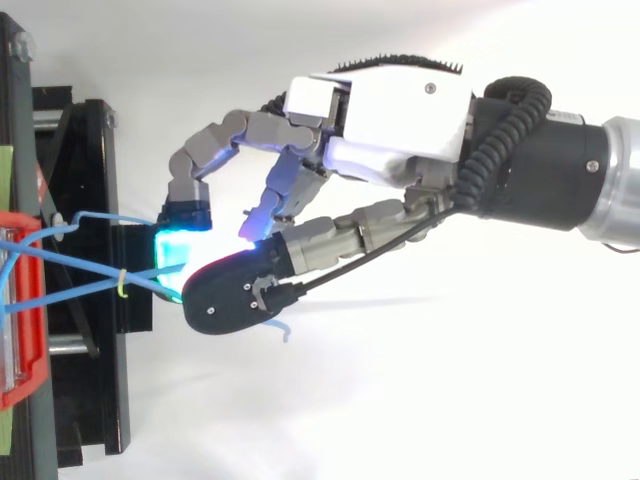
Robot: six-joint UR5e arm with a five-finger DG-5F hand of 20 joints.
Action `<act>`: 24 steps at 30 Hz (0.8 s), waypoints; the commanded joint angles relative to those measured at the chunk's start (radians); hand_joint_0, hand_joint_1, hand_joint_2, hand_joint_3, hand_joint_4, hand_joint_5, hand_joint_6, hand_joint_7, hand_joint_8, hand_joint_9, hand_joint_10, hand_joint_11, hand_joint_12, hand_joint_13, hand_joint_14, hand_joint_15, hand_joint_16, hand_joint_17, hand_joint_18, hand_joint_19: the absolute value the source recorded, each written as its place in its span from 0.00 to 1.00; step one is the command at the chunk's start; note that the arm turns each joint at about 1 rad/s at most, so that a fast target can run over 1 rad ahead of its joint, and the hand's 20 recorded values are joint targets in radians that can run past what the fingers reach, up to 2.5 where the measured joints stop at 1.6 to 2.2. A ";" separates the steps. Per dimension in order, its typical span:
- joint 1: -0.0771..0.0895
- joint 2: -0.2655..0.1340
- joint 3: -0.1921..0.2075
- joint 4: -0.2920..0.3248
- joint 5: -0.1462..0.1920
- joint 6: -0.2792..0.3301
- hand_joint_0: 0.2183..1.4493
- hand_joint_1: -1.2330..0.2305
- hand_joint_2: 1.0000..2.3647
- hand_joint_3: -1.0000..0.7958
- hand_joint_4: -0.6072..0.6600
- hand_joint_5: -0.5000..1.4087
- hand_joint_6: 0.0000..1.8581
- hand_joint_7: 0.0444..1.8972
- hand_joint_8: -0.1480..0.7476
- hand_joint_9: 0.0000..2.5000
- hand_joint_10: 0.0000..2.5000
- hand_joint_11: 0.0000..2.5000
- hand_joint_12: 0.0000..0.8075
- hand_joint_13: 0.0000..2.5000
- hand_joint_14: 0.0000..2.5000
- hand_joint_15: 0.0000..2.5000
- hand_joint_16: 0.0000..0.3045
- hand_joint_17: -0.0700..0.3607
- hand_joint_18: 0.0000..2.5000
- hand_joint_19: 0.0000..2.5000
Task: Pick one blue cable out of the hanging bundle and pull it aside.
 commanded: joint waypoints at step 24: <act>0.000 0.019 -0.001 -0.061 0.001 -0.017 0.28 0.33 0.01 0.50 0.39 0.23 0.47 0.58 0.46 0.46 0.01 0.20 0.39 0.41 0.01 0.21 0.18 0.45 0.33 0.17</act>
